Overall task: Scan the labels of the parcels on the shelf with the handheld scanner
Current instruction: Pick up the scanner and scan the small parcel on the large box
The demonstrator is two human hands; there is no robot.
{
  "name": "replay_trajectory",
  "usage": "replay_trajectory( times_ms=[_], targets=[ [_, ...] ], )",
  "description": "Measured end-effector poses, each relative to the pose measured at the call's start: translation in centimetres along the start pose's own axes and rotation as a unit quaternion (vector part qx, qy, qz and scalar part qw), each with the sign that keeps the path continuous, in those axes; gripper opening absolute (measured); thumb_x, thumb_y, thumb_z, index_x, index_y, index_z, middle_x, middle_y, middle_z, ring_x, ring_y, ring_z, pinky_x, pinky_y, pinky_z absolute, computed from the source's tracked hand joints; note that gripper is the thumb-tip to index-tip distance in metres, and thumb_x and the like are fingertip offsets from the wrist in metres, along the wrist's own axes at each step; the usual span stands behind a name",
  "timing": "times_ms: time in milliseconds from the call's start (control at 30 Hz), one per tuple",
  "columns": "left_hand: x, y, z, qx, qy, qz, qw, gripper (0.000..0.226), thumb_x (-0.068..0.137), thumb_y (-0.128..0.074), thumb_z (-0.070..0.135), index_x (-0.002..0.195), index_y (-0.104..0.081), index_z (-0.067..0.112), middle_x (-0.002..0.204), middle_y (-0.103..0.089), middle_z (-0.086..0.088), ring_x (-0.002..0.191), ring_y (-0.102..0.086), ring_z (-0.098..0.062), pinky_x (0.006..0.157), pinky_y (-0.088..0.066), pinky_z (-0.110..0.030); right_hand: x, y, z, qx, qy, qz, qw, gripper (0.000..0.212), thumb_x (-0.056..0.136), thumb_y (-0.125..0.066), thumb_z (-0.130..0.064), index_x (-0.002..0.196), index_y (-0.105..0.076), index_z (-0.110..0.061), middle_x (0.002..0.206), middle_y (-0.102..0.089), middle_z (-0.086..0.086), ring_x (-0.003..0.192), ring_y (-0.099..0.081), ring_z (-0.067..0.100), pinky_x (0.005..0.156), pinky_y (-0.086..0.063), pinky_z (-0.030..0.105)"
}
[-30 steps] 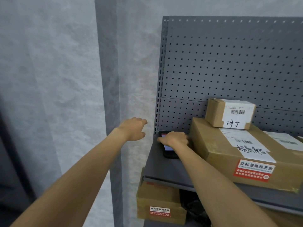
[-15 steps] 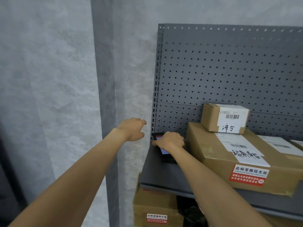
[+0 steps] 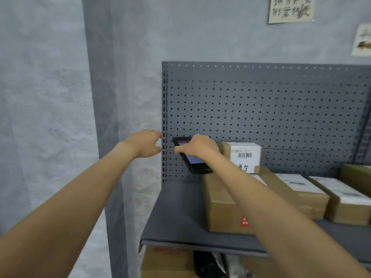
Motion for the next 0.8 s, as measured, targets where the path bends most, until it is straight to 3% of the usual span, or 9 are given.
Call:
replay_trajectory(
  times_ms=[267, 400, 533, 633, 800],
  targets=[
    [3.2, 0.6, 8.8, -0.032, -0.057, 0.009, 0.998, 0.055, 0.094, -0.052, 0.034, 0.143, -0.039, 0.014, 0.147, -0.047, -0.008, 0.132, -0.048, -0.027, 0.105, -0.045, -0.041, -2.7, 9.6, 7.3, -0.024, -0.021, 0.075, 0.997, 0.045, 0.075, -0.065, -0.054, 0.087, -0.056, -0.011, 0.086, -0.058, 0.007, 0.080, -0.057, 0.028, 0.062, -0.042, 0.029],
    [4.9, 0.3, 13.5, -0.082, -0.095, 0.014, 0.992, 0.056, 0.093, -0.052, 0.034, 0.144, -0.039, 0.014, 0.149, -0.045, -0.008, 0.134, -0.045, -0.025, 0.108, -0.042, -0.042, -3.9, 12.4, 13.1, -0.059, -0.069, 0.098, 0.991, 0.045, 0.076, -0.064, -0.054, 0.066, -0.048, -0.013, 0.068, -0.052, 0.003, 0.066, -0.052, 0.023, 0.051, -0.036, 0.026],
    [6.3, -0.7, 16.7, -0.124, -0.111, 0.012, 0.986, 0.056, 0.093, -0.053, 0.034, 0.144, -0.040, 0.016, 0.150, -0.044, -0.007, 0.135, -0.044, -0.026, 0.107, -0.041, -0.041, -5.1, 13.2, 17.6, -0.086, -0.108, 0.091, 0.986, 0.051, 0.075, -0.066, -0.058, 0.063, -0.044, -0.014, 0.063, -0.047, 0.001, 0.059, -0.048, 0.019, 0.050, -0.036, 0.026],
    [7.2, -2.1, 17.6, -0.185, -0.100, 0.004, 0.978, 0.054, 0.093, -0.053, 0.035, 0.142, -0.043, 0.015, 0.147, -0.047, -0.009, 0.132, -0.047, -0.027, 0.103, -0.041, -0.038, -5.6, 12.8, 19.3, -0.098, -0.118, 0.082, 0.985, 0.051, 0.075, -0.065, -0.060, 0.070, -0.048, -0.012, 0.064, -0.048, 0.000, 0.066, -0.052, 0.022, 0.053, -0.039, 0.027],
    [7.8, -4.3, 18.0, -0.268, -0.094, -0.004, 0.959, 0.051, 0.094, -0.052, 0.033, 0.141, -0.045, 0.015, 0.143, -0.052, -0.008, 0.129, -0.050, -0.025, 0.100, -0.042, -0.034, -6.0, 10.9, 20.6, -0.091, -0.122, 0.051, 0.987, 0.053, 0.075, -0.066, -0.059, 0.062, -0.042, -0.014, 0.063, -0.046, 0.000, 0.056, -0.045, 0.015, 0.048, -0.033, 0.026]
  ],
)
Point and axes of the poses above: each hand's wrist, its own x-axis towards the middle knuckle, its own y-axis out of the back of the hand, z = x × y, the point moved 10 cm from there along x, towards the middle knuckle
